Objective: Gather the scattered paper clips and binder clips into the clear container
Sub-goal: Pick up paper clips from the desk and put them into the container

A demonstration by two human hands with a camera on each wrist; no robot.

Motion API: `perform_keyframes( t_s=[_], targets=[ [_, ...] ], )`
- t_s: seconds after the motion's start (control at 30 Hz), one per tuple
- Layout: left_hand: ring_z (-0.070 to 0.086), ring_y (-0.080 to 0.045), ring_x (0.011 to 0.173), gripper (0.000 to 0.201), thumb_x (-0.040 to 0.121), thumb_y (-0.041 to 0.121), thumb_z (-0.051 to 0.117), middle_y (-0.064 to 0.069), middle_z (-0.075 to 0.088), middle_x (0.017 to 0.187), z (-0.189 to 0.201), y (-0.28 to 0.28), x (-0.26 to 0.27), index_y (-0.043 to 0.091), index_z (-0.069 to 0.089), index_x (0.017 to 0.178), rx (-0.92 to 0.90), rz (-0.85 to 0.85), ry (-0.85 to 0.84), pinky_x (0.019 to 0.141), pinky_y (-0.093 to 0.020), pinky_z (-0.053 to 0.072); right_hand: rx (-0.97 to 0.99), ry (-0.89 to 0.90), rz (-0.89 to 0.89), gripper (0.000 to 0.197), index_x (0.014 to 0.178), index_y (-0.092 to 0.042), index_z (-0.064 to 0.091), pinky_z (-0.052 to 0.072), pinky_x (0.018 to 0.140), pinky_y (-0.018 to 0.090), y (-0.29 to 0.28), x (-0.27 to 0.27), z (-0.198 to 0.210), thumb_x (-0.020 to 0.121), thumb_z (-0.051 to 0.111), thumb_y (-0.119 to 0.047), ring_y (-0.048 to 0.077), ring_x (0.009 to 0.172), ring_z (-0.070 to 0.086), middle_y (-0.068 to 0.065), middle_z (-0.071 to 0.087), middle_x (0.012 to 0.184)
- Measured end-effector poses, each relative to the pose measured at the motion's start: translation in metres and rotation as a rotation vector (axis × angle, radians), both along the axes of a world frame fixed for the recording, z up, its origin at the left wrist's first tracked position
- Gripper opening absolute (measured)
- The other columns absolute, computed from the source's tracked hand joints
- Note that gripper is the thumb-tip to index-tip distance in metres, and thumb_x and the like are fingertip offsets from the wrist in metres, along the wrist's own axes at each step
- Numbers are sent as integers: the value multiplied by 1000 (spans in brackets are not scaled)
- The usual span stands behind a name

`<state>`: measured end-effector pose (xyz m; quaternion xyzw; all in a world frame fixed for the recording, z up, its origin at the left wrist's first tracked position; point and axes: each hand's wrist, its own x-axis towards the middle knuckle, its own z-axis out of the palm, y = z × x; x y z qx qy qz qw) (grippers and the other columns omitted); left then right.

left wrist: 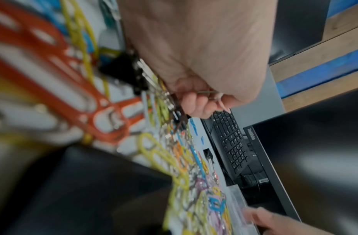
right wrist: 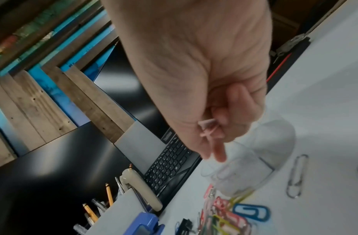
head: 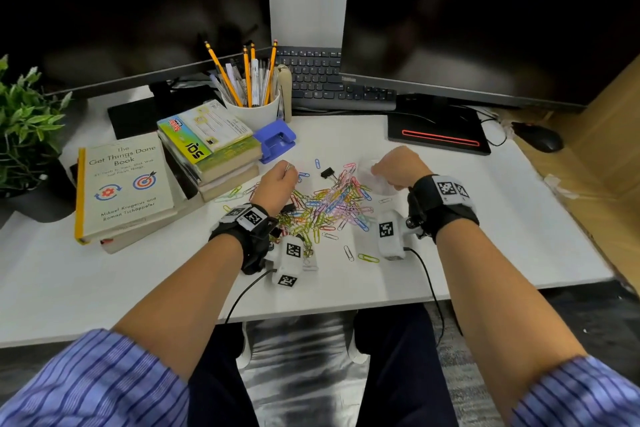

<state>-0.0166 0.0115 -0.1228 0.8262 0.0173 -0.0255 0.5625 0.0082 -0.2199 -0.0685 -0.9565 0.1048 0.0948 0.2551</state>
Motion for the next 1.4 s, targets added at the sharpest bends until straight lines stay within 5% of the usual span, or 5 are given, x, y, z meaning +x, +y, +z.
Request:
perform_keyframes(
  t_s=[0.53, 0.67, 0.8, 1.13, 1.4],
  targets=[
    [39, -12, 56, 22, 97, 9, 33, 2, 49, 68, -2, 3, 0, 14, 48, 112, 43, -104, -47, 61, -26, 34, 74, -228, 140, 29, 112, -7, 67, 58, 80, 39, 6, -1, 8, 94, 46, 1, 29, 92, 70, 13, 67, 113],
    [34, -11, 54, 18, 97, 7, 34, -1, 46, 73, 0, -4, 1, 15, 50, 94, 49, -107, -36, 54, -24, 29, 128, -454, 227, 31, 100, -13, 73, 51, 92, 29, 19, -10, 9, 92, 46, -2, 16, 95, 64, 5, 71, 108],
    [40, -9, 61, 11, 94, 14, 45, 4, 47, 73, 2, -7, 3, 19, 52, 87, 26, -80, 7, 58, -22, 32, 27, -208, 431, 27, 103, -14, 74, 45, 70, 16, 31, -21, 8, 89, 54, -3, 10, 84, 56, 2, 69, 108],
    [36, -10, 62, 32, 79, 24, 74, 10, 35, 69, 5, -5, -7, 17, 46, 93, 200, -230, -47, 54, -19, 29, -30, -99, 476, 20, 102, -5, 71, 41, 79, 20, 39, -26, -9, 84, 63, -2, 17, 91, 59, 7, 68, 98],
    [46, -27, 128, 56, 76, 27, 77, -12, 49, 131, 17, -8, -18, 21, 45, 121, 297, -422, 51, 88, -25, 37, -20, -161, 428, 22, 105, -3, 66, 44, 76, 25, 37, -26, -8, 92, 53, -14, 23, 96, 62, 11, 68, 105]
  ],
)
